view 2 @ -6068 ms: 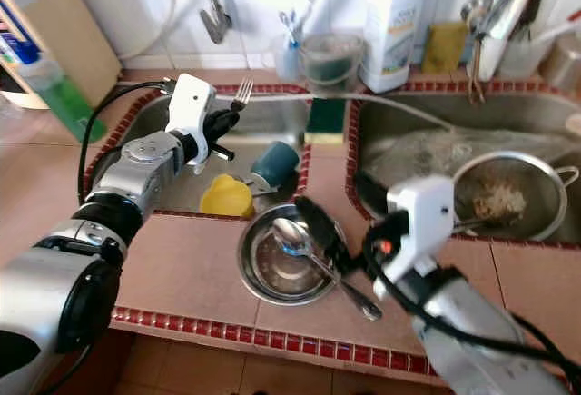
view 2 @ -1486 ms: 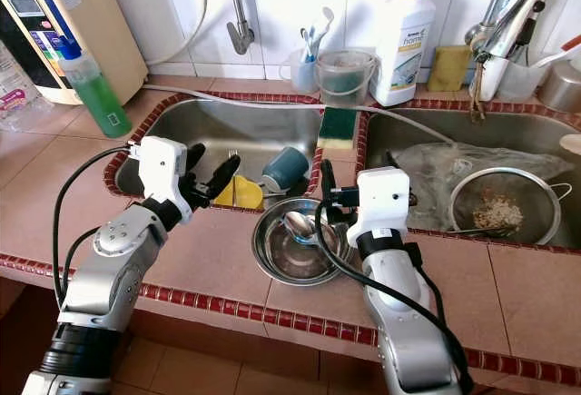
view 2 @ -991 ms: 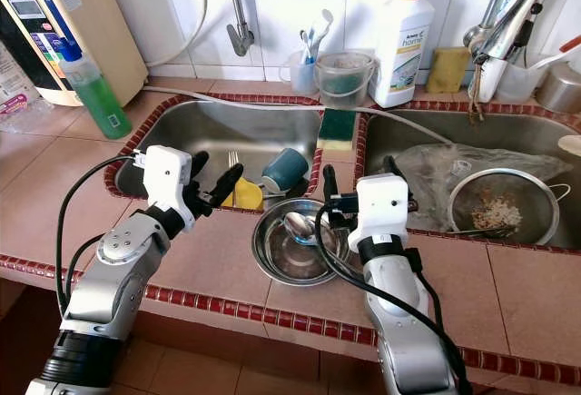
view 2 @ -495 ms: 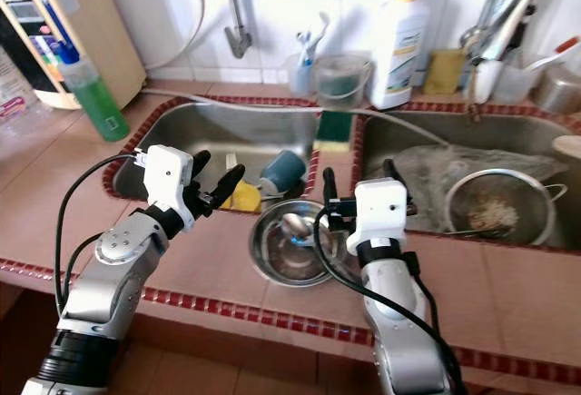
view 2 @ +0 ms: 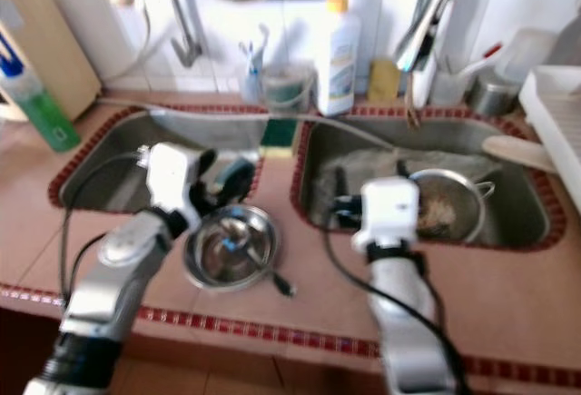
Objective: Kitchen organization
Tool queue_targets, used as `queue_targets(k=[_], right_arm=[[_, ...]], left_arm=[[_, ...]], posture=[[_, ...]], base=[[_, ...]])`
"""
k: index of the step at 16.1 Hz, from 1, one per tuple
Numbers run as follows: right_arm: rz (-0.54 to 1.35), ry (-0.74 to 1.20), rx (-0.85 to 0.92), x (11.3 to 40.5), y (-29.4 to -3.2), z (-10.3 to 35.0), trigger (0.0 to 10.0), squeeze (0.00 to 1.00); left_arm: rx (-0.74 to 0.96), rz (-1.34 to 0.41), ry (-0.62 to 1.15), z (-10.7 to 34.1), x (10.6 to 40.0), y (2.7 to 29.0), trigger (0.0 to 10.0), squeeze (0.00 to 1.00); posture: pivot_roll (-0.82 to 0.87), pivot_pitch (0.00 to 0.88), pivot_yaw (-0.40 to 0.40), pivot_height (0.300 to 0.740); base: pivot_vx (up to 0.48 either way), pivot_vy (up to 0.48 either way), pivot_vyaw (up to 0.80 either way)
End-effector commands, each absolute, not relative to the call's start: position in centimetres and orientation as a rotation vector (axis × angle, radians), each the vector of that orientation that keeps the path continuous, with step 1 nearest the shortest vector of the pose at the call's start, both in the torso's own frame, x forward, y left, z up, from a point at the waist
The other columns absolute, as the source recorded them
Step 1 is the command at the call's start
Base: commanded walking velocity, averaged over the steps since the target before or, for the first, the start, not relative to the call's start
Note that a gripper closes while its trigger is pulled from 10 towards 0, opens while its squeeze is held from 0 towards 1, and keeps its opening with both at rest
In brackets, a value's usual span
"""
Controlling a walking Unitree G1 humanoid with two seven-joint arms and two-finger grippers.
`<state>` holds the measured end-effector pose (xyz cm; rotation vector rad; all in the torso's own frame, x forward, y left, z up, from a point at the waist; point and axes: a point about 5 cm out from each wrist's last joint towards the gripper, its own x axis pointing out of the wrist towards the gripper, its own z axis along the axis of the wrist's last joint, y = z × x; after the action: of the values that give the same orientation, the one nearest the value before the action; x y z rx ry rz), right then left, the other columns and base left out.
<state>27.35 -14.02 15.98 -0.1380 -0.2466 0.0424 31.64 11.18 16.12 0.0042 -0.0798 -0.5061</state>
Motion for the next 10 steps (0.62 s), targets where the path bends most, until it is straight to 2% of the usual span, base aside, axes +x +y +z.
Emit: queue_targets(k=[1,5,8,10], right_arm=[[0.051,-0.239,-0.145,27.4,-14.1,15.7,10.0,0.0],[0.097,-0.223,-0.101,26.6,-14.1,14.7,10.0,0.0],[0.111,-0.196,0.02,25.9,-14.3,13.7,10.0,0.0],[0.109,-0.192,0.024,25.8,-14.3,13.6,10.0,0.0]], left_arm=[[0.0,-0.495,-0.093,16.4,31.7,11.3,10.0,0.0],[0.111,-0.507,-0.107,15.9,31.1,11.7,10.0,0.0],[0.087,-0.514,-0.075,15.2,30.7,12.7,10.0,0.0],[0.071,-0.489,-0.051,15.0,30.7,13.1,10.0,0.0]], posture=[[-0.23,0.052,0.131,0.74],[-0.23,0.058,0.129,0.74],[-0.22,0.07,0.129,0.74],[-0.22,0.072,0.129,0.74]], base=[[0.0,0.0,0.0],[0.0,0.0,0.0],[0.0,0.0,0.0],[0.0,0.0,0.0]])
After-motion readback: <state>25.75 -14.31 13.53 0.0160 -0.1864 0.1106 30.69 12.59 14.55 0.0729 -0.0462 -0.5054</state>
